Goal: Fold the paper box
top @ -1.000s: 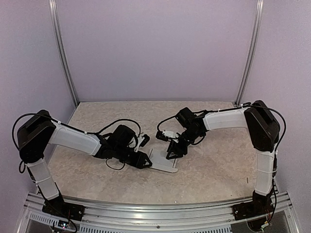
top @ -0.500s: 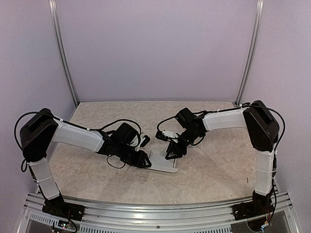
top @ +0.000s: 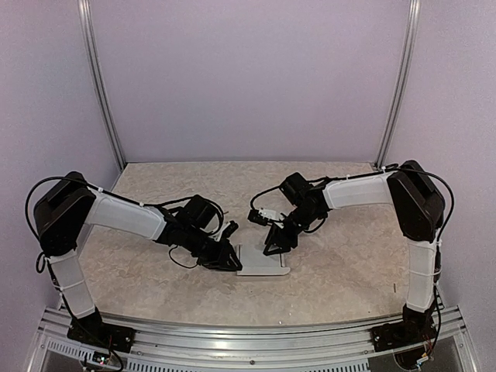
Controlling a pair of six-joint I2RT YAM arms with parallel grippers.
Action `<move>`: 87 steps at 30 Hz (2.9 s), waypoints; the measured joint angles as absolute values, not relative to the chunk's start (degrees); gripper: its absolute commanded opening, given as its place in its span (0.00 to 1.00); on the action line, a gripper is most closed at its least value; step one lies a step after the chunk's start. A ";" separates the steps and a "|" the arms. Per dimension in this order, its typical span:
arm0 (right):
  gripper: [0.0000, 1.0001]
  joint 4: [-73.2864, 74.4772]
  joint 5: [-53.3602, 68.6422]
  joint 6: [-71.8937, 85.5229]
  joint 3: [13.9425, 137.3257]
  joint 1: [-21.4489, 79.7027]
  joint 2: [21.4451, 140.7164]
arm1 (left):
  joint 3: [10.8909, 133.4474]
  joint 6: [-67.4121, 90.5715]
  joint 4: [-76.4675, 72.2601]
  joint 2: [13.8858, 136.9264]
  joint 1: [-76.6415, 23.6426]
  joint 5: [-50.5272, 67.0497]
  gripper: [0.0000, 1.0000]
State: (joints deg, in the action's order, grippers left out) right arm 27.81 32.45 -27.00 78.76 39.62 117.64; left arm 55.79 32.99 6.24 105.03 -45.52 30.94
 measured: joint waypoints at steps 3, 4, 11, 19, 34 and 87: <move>0.43 27.81 32.67 -26.96 78.76 39.62 117.67 | 55.79 33.87 6.26 105.03 -45.41 32.73 0.25; 0.43 27.81 32.73 -26.94 78.76 39.62 117.67 | 55.81 34.04 6.37 105.03 -45.41 32.80 0.26; 0.43 27.57 33.23 -26.59 78.76 39.62 117.97 | 58.63 31.62 12.12 104.86 -47.05 27.05 0.34; 0.42 27.55 33.61 -26.33 78.76 39.62 118.06 | 58.61 31.81 12.12 104.16 -47.40 25.58 0.33; 0.42 27.51 33.61 -25.78 78.74 39.62 118.06 | 58.00 38.02 14.96 102.91 -54.61 16.23 0.43; 0.41 27.22 33.76 -24.62 78.56 39.57 118.08 | 64.45 33.26 19.29 108.01 -56.01 16.60 0.41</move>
